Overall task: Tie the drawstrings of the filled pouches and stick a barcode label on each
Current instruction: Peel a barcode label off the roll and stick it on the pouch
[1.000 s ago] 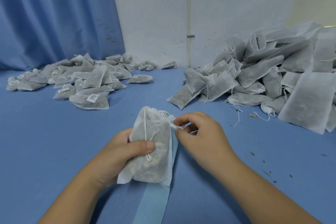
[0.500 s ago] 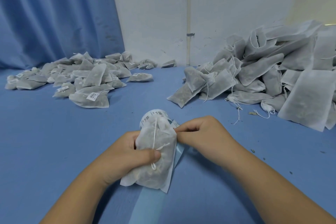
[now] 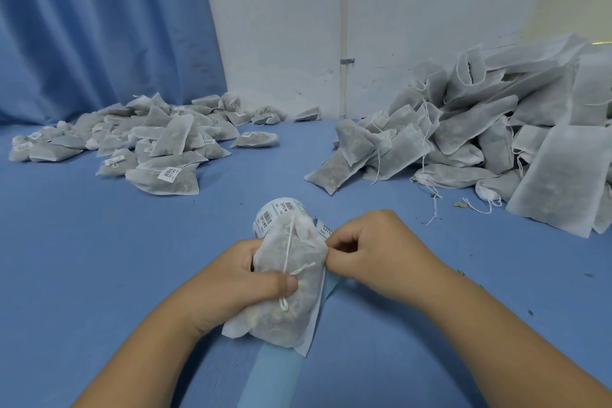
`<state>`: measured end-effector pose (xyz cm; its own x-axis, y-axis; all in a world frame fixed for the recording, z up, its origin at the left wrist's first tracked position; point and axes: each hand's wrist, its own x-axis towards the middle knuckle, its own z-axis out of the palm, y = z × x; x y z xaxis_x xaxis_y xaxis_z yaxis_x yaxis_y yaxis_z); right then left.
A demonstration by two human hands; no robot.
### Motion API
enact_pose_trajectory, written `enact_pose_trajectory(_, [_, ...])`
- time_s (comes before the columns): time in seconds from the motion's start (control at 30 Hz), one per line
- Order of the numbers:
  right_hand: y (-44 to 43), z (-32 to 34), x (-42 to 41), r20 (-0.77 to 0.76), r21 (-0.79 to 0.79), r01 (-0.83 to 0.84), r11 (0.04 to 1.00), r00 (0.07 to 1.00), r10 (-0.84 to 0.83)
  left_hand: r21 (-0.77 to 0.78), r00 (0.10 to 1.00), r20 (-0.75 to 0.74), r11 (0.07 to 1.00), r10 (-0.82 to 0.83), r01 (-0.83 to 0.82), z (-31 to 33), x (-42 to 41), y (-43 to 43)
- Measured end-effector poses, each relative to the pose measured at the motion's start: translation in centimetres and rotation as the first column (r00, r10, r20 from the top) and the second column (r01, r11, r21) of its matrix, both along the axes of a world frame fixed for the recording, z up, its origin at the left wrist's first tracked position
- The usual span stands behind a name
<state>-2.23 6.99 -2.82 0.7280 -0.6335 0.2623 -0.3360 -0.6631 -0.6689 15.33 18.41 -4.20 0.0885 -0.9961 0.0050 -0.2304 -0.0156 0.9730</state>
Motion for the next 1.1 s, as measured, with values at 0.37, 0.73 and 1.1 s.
enact_pose_trajectory(0.37, [-0.3,-0.2,0.1,0.141,0.09,0.097,0.991,0.984,-0.109,-0.018,0.997,-0.078,1.0,0.016,-0.017,0.1,0.5,0.1])
enact_pose_trajectory(0.73, [-1.4,0.4,-0.9,0.248,0.337,0.146,0.93,0.939,-0.237,-0.011,0.987,-0.155,0.999,0.042,-0.045,0.2,0.6,0.5])
enact_pose_trajectory(1.1, [-3.4,0.5,-5.0,0.254,0.387,0.206,0.899,0.913,-0.318,-0.001,0.99,-0.005,0.99,0.141,-0.141,0.8,1.2,1.8])
